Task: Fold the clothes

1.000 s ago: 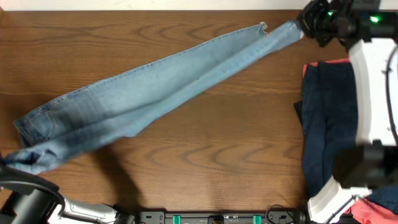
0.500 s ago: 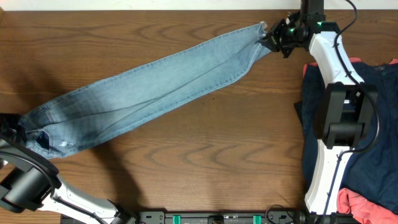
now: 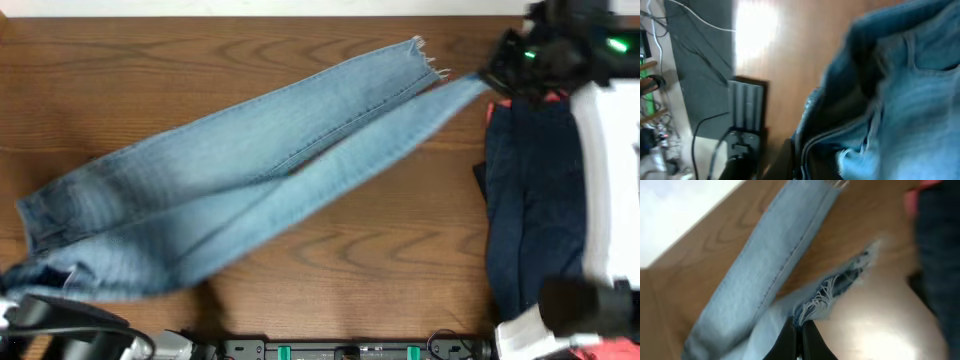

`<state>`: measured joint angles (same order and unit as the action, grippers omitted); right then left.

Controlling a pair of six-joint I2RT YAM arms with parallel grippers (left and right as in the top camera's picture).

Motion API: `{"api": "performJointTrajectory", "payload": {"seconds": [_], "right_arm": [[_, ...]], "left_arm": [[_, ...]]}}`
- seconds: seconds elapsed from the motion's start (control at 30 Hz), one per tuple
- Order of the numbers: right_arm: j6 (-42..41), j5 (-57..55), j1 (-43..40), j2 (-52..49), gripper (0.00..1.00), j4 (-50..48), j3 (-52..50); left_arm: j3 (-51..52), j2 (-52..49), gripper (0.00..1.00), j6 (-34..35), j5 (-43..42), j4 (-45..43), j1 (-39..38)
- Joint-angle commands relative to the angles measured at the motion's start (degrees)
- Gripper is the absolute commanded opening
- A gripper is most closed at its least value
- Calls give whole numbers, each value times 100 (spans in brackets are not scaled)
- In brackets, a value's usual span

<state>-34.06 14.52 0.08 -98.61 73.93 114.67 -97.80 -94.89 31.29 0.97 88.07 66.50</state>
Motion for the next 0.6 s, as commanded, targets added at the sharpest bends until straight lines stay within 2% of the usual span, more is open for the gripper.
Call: {"api": "performJointTrajectory", "payload": {"seconds": [0.0,0.13,0.37,0.43,0.5,0.57], "right_arm": [[-378,-726,-7,-155,1,-33,-4],[-673,-621,-31,-780,1,-619,-4],[-1493,1294,-39,-2269,1,-2581,-4],[-1641,1799,-15,-2629,4,-3263,-4],[-1672,1943,39,-2896,9,-3755,-4],[-1757,1958,85,-3095,11,-4035,-4]], "left_arm": [[-55,9,6,52,422,-20,146],[-17,-284,6,144,398,-549,48],[-17,-1427,6,315,-131,-1290,-551],[-17,-1759,6,317,-162,-1414,-782],[-17,-2011,7,313,-162,-1539,-964],[-17,-2201,10,315,-162,-1672,-1115]]}}
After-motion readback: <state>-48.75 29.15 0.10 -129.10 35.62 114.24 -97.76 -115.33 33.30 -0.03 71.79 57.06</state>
